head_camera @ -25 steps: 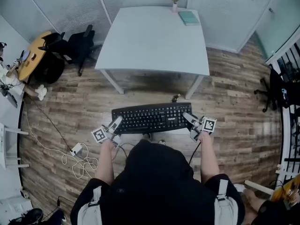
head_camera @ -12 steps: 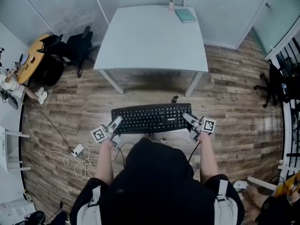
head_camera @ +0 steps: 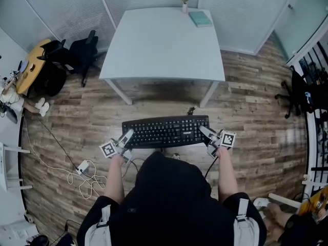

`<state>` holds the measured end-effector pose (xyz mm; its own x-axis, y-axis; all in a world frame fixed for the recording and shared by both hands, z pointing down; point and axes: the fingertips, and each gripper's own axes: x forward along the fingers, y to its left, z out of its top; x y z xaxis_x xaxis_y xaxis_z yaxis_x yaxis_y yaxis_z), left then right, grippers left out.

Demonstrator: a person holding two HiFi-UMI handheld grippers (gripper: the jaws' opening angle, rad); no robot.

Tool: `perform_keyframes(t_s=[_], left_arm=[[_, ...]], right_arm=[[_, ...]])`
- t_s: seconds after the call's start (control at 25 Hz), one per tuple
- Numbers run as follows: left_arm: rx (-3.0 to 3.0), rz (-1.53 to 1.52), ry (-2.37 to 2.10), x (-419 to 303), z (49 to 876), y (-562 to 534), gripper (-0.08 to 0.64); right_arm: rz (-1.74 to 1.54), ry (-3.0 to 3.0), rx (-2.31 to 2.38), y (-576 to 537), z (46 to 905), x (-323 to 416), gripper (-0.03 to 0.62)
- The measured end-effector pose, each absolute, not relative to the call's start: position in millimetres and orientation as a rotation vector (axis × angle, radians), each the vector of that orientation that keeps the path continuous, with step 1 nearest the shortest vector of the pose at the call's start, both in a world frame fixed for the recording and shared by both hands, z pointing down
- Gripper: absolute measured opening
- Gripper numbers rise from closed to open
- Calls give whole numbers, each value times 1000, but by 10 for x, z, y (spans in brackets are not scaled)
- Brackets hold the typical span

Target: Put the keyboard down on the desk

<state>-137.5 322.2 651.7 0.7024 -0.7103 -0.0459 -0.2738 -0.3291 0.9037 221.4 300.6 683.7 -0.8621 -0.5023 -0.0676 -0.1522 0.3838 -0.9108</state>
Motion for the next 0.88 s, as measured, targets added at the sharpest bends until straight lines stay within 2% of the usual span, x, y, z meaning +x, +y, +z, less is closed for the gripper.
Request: perform_keyframes(t_s=[0.88], left_arm=[[1880, -562, -749, -1369, 6579, 2654, 112]], right_arm=[[-1424, 2311, -627, 2465, 6779, 2247, 121]])
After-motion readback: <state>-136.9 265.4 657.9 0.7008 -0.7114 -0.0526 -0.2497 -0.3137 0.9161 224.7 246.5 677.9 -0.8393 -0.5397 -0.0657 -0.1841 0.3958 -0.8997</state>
